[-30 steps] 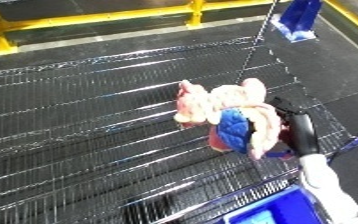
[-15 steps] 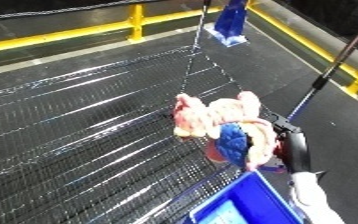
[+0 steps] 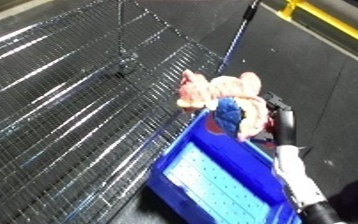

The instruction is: Pick up the object and place it into the box

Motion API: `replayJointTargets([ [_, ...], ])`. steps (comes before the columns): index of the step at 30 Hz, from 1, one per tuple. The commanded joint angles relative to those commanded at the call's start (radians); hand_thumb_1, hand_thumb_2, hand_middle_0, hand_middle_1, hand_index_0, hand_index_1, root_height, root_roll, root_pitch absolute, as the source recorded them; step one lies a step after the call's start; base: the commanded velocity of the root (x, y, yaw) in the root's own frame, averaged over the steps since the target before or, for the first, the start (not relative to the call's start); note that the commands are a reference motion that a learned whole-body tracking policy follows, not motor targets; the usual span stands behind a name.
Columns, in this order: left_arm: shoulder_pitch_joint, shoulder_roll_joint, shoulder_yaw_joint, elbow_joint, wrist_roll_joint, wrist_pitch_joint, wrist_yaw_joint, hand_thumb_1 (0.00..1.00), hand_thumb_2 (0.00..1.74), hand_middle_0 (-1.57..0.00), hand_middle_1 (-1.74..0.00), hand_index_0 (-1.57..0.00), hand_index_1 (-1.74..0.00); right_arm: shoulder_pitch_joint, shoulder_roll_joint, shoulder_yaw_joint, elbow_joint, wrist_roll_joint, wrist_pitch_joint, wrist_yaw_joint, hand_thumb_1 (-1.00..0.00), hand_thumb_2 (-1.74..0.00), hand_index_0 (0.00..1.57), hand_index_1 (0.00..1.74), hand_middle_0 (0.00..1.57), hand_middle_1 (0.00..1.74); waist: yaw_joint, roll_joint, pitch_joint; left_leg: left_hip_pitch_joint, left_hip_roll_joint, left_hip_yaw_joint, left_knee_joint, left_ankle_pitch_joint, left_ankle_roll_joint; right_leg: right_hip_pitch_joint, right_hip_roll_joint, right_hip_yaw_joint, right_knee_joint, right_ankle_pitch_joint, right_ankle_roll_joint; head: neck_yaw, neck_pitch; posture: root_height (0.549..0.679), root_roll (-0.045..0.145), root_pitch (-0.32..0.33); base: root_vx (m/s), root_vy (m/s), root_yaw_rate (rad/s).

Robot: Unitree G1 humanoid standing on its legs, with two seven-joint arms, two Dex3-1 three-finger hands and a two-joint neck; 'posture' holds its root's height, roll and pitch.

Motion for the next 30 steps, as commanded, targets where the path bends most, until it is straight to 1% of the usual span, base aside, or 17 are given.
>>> replayJointTargets([
  [7,-0.009,0.007,-0.018,0.014,0.009,-0.010,-0.006,1.00,1.74,-1.57,-1.74,-1.57,-1.74,-0.009,0.028,-0.011,0.105,0.051,-0.017,-0.033,-0.65,-1.13,1.02,1.13,1.02,1.13,-0.025,0.013,-0.012,-0.003,-0.003,0.007,-0.006,0.005,-0.0025,-0.001,0.0034,0.009,-0.020,0.015,-0.0028,-0.014,0.002,0.633,0.064,-0.248,-0.013,0.011,-0.048],
  [10,-0.010,0.011,-0.024,0.015,0.013,-0.017,-0.013,1.00,1.74,-1.57,-1.74,-1.57,-1.74,-0.022,0.030,-0.019,0.147,0.077,-0.030,-0.044,-0.50,-0.87,0.79,0.87,0.79,0.87,-0.032,0.018,-0.017,-0.006,-0.006,0.009,-0.009,0.007,-0.0037,-0.001,0.0039,0.011,-0.030,0.020,-0.0037,-0.023,0.006,0.634,0.067,-0.245,-0.008,0.011,-0.042],
  [15,-0.013,0.019,-0.029,0.015,0.019,-0.025,-0.018,1.00,1.74,-1.57,-1.74,-1.57,-1.74,-0.037,0.022,-0.020,0.193,0.101,-0.040,-0.047,-0.25,-0.44,0.39,0.44,0.39,0.44,-0.037,0.024,-0.024,-0.005,-0.007,0.014,-0.016,0.010,-0.0050,-0.002,0.0056,0.013,-0.041,0.023,-0.0038,-0.043,0.014,0.636,0.070,-0.240,-0.005,0.010,-0.019],
  [20,-0.012,0.026,-0.024,0.009,0.023,-0.030,-0.026,1.00,1.74,-1.57,-1.74,-1.57,-1.74,-0.051,0.022,-0.018,0.225,0.137,-0.061,-0.034,0.00,0.00,0.00,0.00,0.00,0.00,-0.033,0.022,-0.031,-0.005,-0.005,0.019,-0.027,0.014,-0.0065,-0.002,0.0059,0.013,-0.051,0.022,-0.0026,-0.070,0.005,0.637,0.072,-0.234,0.005,0.000,-0.009],
  [26,-0.002,0.024,-0.009,-0.006,0.021,-0.034,-0.029,1.00,1.74,-1.57,-1.74,-1.57,-1.74,-0.051,0.022,-0.007,0.203,0.141,-0.072,-0.017,0.00,0.00,0.00,0.00,0.00,0.00,-0.025,0.018,-0.035,0.000,-0.005,0.023,-0.043,0.019,-0.0083,0.000,0.0064,0.011,-0.061,0.019,0.0008,-0.076,0.008,0.639,0.073,-0.225,0.009,0.003,-0.002],
  [30,0.009,0.019,0.002,-0.007,0.021,-0.034,-0.027,1.00,1.74,-1.57,-1.74,-1.57,-1.74,-0.057,0.022,0.005,0.188,0.139,-0.068,-0.018,0.00,0.00,0.00,0.00,0.00,0.00,-0.017,0.019,-0.038,0.008,-0.008,0.025,-0.054,0.020,-0.0076,0.004,0.0070,0.010,-0.066,0.015,0.0020,-0.084,0.009,0.640,0.073,-0.218,0.012,0.004,-0.004],
])
